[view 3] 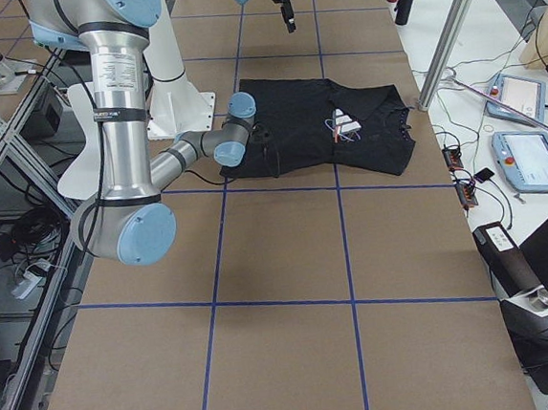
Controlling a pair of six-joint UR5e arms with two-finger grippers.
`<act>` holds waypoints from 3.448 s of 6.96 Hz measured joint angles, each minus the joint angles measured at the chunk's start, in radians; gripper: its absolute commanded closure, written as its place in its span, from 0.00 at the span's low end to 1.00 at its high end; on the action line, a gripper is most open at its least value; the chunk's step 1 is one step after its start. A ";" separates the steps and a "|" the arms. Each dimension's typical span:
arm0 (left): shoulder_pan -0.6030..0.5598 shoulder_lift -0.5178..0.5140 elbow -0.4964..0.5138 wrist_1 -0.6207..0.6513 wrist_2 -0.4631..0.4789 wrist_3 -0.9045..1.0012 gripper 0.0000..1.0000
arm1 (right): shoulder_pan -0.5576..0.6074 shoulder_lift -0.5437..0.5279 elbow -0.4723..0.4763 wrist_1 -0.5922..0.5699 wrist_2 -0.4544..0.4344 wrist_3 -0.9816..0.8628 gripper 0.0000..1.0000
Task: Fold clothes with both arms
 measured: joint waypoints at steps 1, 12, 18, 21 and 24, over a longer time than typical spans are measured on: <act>0.000 0.000 0.000 0.000 0.000 0.001 0.00 | -0.025 -0.019 0.001 0.000 -0.004 0.004 0.00; 0.000 0.002 0.002 0.001 0.002 0.009 0.00 | -0.071 -0.059 -0.028 0.005 -0.003 0.007 0.34; 0.000 0.003 0.003 0.001 0.003 0.009 0.00 | -0.080 -0.057 -0.040 0.005 -0.001 0.007 0.42; 0.000 0.010 0.002 0.001 0.003 0.009 0.00 | -0.082 -0.053 -0.040 0.005 0.001 0.007 0.56; 0.000 0.013 0.002 0.001 0.003 0.010 0.00 | -0.084 -0.054 -0.040 0.005 0.002 0.007 0.55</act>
